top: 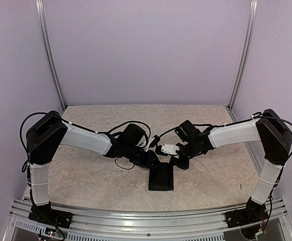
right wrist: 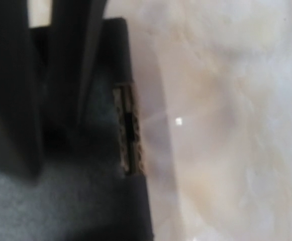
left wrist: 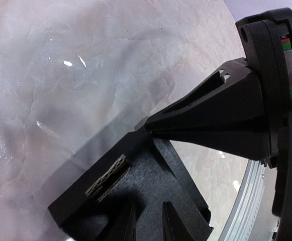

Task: Fold the paper box

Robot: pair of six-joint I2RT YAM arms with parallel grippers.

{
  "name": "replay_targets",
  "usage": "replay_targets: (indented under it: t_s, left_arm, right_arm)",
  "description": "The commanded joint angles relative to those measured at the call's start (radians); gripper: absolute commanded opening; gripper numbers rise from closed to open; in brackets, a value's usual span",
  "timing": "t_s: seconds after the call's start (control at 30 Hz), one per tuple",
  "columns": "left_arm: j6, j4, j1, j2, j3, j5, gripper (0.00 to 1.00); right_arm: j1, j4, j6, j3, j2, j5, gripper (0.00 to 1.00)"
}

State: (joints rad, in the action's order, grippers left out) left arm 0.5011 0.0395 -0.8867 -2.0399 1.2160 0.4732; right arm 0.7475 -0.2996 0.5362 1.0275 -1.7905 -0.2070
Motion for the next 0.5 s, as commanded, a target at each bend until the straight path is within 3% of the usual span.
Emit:
replay_targets:
  t_s: [0.0, 0.37, 0.47]
  left_arm:
    - [-0.018, -0.092, -0.014, -0.067, -0.009, -0.015, 0.20]
    - [-0.016, -0.095, -0.011, -0.071, -0.009, -0.015, 0.20]
    - [-0.017, -0.093, -0.009, -0.066, -0.018, -0.019, 0.20]
  right_arm:
    - [0.059, 0.045, -0.035, 0.072, -0.035, -0.100, 0.00]
    - [0.091, 0.021, -0.028, 0.064, 0.025, -0.032, 0.00]
    - [0.073, -0.029, -0.037, 0.053, 0.084, -0.048, 0.11]
